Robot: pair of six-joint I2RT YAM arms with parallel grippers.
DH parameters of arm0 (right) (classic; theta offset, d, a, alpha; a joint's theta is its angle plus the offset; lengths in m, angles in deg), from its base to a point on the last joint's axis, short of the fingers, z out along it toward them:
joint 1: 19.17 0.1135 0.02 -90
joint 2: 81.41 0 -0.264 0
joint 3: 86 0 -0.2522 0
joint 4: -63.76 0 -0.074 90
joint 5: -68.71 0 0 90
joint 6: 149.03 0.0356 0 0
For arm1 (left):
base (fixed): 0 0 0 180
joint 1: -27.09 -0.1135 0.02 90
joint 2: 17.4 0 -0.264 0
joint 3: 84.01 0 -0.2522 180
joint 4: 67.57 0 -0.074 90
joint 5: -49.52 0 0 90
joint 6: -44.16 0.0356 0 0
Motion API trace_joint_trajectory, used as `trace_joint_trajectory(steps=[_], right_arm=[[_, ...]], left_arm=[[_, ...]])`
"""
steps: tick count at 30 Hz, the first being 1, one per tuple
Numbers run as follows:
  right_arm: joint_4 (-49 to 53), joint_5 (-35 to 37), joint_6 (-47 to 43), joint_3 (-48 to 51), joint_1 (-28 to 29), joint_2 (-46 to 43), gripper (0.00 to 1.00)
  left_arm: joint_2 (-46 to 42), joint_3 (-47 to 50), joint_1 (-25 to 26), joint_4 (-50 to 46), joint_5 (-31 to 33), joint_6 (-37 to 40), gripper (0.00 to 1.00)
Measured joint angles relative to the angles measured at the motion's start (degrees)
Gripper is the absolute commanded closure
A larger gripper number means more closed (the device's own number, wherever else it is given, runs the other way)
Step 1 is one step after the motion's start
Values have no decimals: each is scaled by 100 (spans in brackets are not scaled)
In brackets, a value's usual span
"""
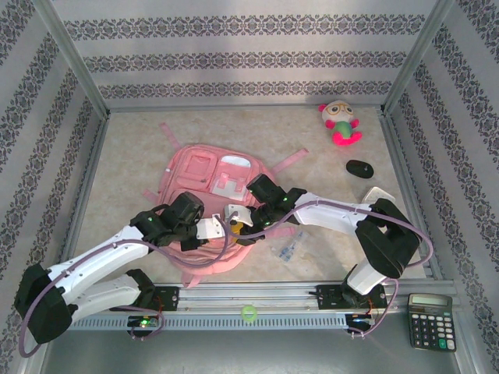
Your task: Pack books, pencil case, and school supplies into a backpack
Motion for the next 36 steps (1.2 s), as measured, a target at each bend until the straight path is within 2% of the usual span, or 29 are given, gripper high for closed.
trace_joint_trajectory(steps=[1, 5, 9, 12, 19, 25, 30, 36], right_arm=[[0, 7, 0, 7, -2, -31, 61], [-46, -11, 70, 212, -179, -415, 57], [-188, -13, 262, 498, -667, -1008, 54], [-280, 13, 299, 509, -868, -1088, 53], [-356, -63, 302, 389, -828, -647, 52], [-354, -341, 280, 205, -527, -323, 55], [-343, -450, 352, 203, -470, -251, 66], [-326, -509, 664, 227, -472, -254, 94]], left_arm=[[-66, 13, -2, 26, -22, -22, 100], [-376, 149, -7, 184, -122, -212, 100], [-704, 227, -15, 348, -260, -400, 100], [-885, 350, -22, 485, -348, -529, 100], [-953, 446, -55, 667, -520, -697, 100], [-951, 455, -61, 785, -557, -809, 100], [-898, 466, -90, 802, -568, -914, 100], [-800, 466, -90, 914, -505, -1075, 100]])
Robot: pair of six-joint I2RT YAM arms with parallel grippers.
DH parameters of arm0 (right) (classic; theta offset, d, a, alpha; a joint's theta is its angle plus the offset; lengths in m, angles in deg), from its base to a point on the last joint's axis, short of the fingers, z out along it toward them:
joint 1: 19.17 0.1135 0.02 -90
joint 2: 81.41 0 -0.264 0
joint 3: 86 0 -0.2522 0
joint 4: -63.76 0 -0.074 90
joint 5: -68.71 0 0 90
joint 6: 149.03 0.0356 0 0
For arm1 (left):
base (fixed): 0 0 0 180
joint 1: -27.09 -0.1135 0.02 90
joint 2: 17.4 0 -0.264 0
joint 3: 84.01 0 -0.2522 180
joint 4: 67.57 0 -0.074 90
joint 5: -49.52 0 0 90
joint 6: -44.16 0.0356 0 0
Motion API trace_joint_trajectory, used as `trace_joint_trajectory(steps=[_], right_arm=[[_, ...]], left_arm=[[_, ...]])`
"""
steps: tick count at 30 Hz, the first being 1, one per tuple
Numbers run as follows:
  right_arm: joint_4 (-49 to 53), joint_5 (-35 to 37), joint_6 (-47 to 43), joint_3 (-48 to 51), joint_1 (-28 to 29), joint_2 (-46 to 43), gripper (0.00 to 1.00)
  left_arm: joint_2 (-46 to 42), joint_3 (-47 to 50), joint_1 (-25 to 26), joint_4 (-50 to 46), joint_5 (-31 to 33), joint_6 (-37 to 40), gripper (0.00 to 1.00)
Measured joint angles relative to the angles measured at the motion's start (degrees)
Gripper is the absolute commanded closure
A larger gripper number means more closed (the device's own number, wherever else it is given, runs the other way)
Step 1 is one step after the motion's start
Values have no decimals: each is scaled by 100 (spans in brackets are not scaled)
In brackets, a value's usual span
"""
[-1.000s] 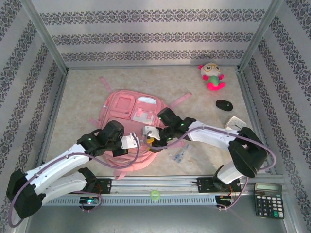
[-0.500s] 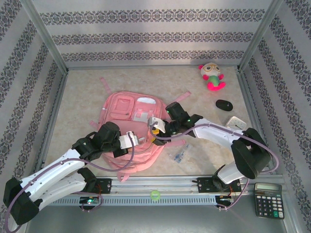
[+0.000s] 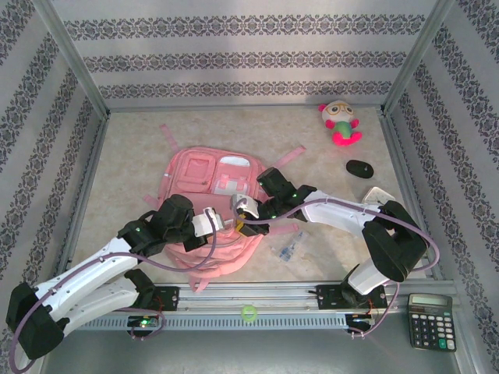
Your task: Pack books, pencil case, and school supplies into a backpack
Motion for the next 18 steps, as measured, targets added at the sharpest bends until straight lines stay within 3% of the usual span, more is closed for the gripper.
trace_joint_trajectory(steps=[2, 10, 18], right_arm=[[0, -2, 181, 44, -4, -33, 99], [-61, 317, 1547, 195, 59, -581, 100], [-350, 942, 3314, 343, 446, -815, 93]], left_arm=[[46, -4, 0, 11, 26, -98, 100], [660, -479, 4, 179, 304, -970, 100], [1027, -667, 46, 275, 328, -1770, 100]])
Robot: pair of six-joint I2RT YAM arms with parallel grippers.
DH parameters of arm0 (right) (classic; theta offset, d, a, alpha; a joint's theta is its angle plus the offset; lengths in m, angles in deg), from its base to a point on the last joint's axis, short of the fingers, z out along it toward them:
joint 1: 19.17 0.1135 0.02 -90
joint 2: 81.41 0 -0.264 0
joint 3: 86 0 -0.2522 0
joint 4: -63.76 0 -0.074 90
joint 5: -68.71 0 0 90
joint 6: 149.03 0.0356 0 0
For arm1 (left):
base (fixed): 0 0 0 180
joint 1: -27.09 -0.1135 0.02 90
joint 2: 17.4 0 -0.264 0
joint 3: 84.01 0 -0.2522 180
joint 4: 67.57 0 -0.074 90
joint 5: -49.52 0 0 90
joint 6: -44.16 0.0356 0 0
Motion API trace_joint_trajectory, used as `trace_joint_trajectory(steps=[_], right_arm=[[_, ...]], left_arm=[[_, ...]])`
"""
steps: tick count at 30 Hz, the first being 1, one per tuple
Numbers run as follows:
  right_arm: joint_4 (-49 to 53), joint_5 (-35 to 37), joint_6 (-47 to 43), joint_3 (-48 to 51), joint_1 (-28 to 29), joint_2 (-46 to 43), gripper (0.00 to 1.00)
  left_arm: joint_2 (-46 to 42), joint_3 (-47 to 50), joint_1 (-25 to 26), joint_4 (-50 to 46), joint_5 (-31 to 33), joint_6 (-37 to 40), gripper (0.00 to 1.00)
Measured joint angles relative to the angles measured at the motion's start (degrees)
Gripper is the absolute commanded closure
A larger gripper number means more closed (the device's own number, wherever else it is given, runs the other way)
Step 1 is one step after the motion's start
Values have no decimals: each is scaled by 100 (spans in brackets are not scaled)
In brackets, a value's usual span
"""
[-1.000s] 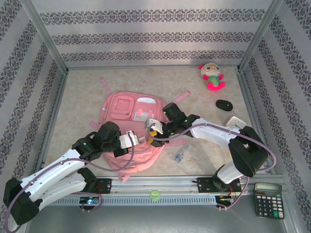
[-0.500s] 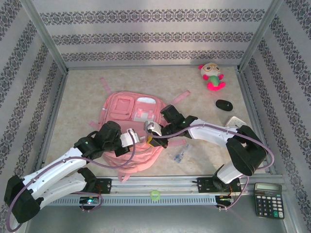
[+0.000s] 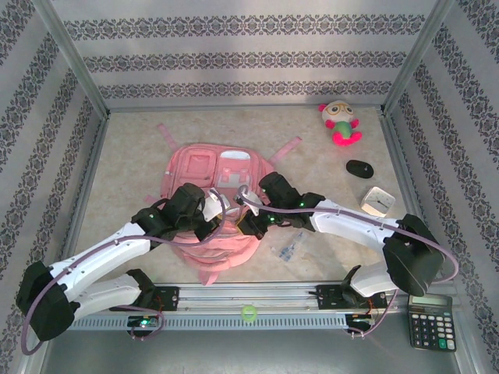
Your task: Pack books, pencil case, and school supplies into a backpack
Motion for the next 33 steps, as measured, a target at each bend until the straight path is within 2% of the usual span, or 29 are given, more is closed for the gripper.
trace_joint_trajectory(steps=[1, 3, 4, 7, 11, 14, 17, 20, 22, 23, 28, 29, 33], right_arm=[[-81, 39, 260, 44, 22, -11, 89], [-225, 87, 748, 109, 44, -57, 62], [-289, 72, 992, 136, 57, -120, 54], [-437, -7, 1735, 254, 15, -551, 44], [-282, 144, 2883, 444, -603, -1416, 39], [9, 374, 3442, 442, -1097, -1626, 37], [330, 428, 3744, 321, -1213, -1316, 37], [459, 330, 3985, -13, -1163, -619, 37], [435, 264, 4118, -208, -1080, -225, 42], [372, 203, 4197, -289, -1019, -31, 48], [160, 55, 4575, -511, -837, 654, 88], [146, 31, 4658, -514, -831, 737, 99], [-227, 278, 5077, -315, -750, 682, 100]], left_arm=[[9, 0, 2, 22, -13, -46, 100], [17, 13, 2, 129, -39, -101, 100], [20, 46, 2, 275, -59, -103, 100], [-66, 310, 0, 883, -181, -24, 100], [-476, 841, -11, 1410, -396, 345, 100], [-555, 938, -15, 1469, -614, 811, 100], [-531, 938, -17, 1464, -804, 1300, 100], [-481, 933, -42, 1443, -975, 1700, 100], [-472, 931, -48, 1421, -1051, 1923, 100], [-468, 931, -48, 1399, -1091, 2041, 100], [-431, 931, -50, 1215, -1126, 2533, 100], [-404, 931, -52, 1178, -1095, 2627, 100], [-251, 887, -199, 1115, -990, 2833, 100]])
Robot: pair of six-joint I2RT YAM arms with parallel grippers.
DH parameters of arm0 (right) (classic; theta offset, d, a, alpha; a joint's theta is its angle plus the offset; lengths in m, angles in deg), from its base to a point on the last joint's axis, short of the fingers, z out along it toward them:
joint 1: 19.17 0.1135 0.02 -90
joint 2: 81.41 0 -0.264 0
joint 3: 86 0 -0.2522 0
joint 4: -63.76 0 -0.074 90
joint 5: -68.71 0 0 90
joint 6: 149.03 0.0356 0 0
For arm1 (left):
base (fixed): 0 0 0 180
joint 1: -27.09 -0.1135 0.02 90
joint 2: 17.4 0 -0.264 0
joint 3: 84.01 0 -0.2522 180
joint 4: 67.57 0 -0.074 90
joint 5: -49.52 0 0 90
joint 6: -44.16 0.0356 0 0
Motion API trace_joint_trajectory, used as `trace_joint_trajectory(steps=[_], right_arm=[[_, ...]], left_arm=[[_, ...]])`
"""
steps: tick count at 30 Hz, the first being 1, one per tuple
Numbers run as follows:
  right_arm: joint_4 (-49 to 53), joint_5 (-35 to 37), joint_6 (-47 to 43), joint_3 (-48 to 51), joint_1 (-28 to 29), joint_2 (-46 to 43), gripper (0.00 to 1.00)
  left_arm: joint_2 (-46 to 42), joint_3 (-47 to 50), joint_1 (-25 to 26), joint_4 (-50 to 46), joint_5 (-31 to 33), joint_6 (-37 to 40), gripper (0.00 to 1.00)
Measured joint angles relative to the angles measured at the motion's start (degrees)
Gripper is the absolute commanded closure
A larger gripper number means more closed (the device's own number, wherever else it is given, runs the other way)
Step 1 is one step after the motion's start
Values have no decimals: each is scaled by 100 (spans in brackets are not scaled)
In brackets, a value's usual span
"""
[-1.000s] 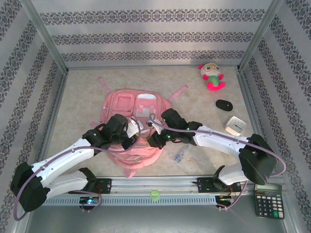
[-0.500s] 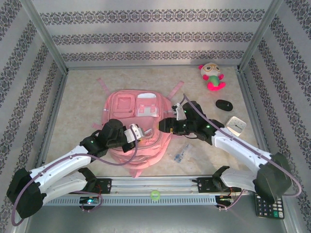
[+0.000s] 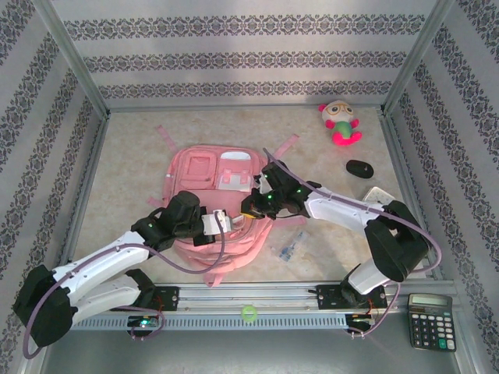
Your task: Pack books, pencil case, and school supplies into a backpack
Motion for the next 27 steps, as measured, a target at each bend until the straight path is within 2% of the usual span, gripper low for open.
trace_joint_trajectory(steps=[4, 6, 7, 10, 13, 19, 27], right_arm=[[-846, 846, 553, 538, 190, -560, 100], [-1119, 1266, 824, 649, 302, -693, 100], [-1198, 1460, 951, 662, 356, -715, 100], [-1346, 1941, 1279, 669, 501, -717, 100], [-1401, 2280, 1488, 669, 612, -717, 100], [-1419, 2516, 1773, 627, 667, -710, 100], [-1388, 2564, 2166, 463, 699, -632, 100]], left_arm=[[282, -282, -483, -7, -332, 11, 94], [387, -450, -647, -39, -407, 11, 82], [424, -544, -708, -103, -391, -13, 71], [411, -866, -863, -455, -289, -334, 50], [127, -1132, -901, -815, -243, -951, 43], [-588, -1344, -901, -1510, -348, -2579, 39], [20, -1222, -813, -1770, -756, -4472, 37]])
